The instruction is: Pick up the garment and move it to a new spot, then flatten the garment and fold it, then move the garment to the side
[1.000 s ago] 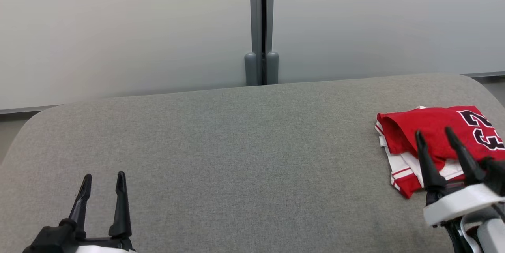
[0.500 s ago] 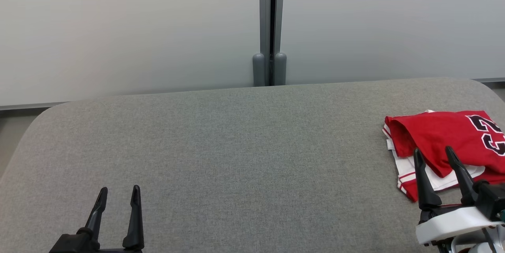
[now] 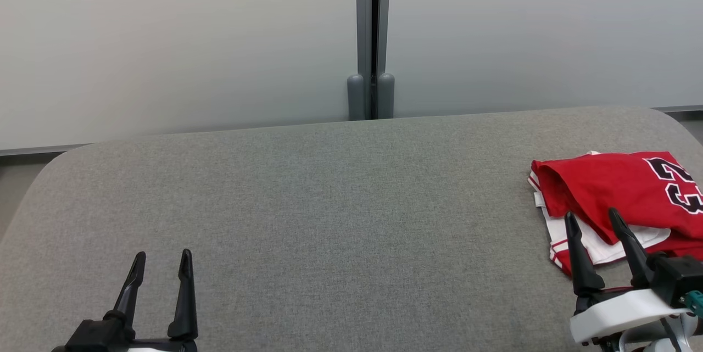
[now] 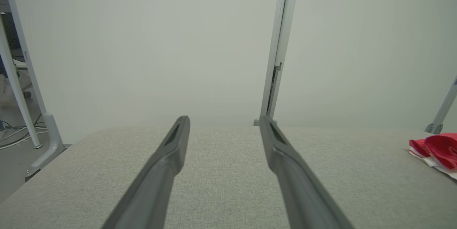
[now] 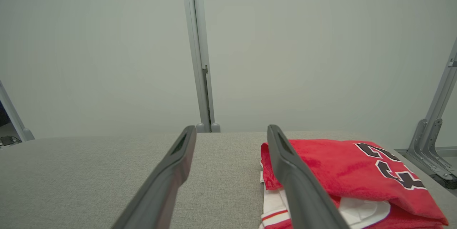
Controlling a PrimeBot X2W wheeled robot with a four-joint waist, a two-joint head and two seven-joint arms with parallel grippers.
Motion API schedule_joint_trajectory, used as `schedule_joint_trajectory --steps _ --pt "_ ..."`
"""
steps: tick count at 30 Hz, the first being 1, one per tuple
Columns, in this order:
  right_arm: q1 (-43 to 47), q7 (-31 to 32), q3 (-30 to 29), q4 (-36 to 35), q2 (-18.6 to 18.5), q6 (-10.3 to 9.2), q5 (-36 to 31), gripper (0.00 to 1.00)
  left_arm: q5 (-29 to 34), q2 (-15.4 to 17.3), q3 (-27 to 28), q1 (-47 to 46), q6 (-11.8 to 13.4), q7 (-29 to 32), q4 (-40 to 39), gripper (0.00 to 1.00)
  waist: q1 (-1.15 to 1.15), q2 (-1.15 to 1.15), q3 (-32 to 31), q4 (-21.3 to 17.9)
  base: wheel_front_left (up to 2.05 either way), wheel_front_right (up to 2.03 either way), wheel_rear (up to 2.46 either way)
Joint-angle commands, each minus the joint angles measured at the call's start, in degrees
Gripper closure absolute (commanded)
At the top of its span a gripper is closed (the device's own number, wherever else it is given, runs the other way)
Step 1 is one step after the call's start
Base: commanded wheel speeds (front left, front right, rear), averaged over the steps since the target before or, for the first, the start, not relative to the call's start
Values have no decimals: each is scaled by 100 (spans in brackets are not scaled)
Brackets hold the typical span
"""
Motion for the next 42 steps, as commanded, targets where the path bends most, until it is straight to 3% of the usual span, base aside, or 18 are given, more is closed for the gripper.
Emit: schedule_joint_trajectory --steps 1,7,8,11,42 --pt "-46 -25 -11 13 -37 0 0 0 41 18 35 -68 -31 4 -13 0 0 0 4 -1 0 0 0" --pt "-74 -26 39 69 -28 0 50 0 0 -4 52 -75 -62 4 65 0 0 0 17 6 0 0 0" --pt "-24 1 48 61 5 0 30 100 11 -26 34 1 -51 1 85 100 0 0 17 5 0 0 0" --pt "89 31 57 188 82 0 73 100 -28 -79 33 73 -51 27 246 100 0 0 19 4 0 0 0" --pt "-57 831 -434 109 324 0 2893 100 -3075 -65 198 -471 -168 830 461 100 0 0 118 28 0 0 0"
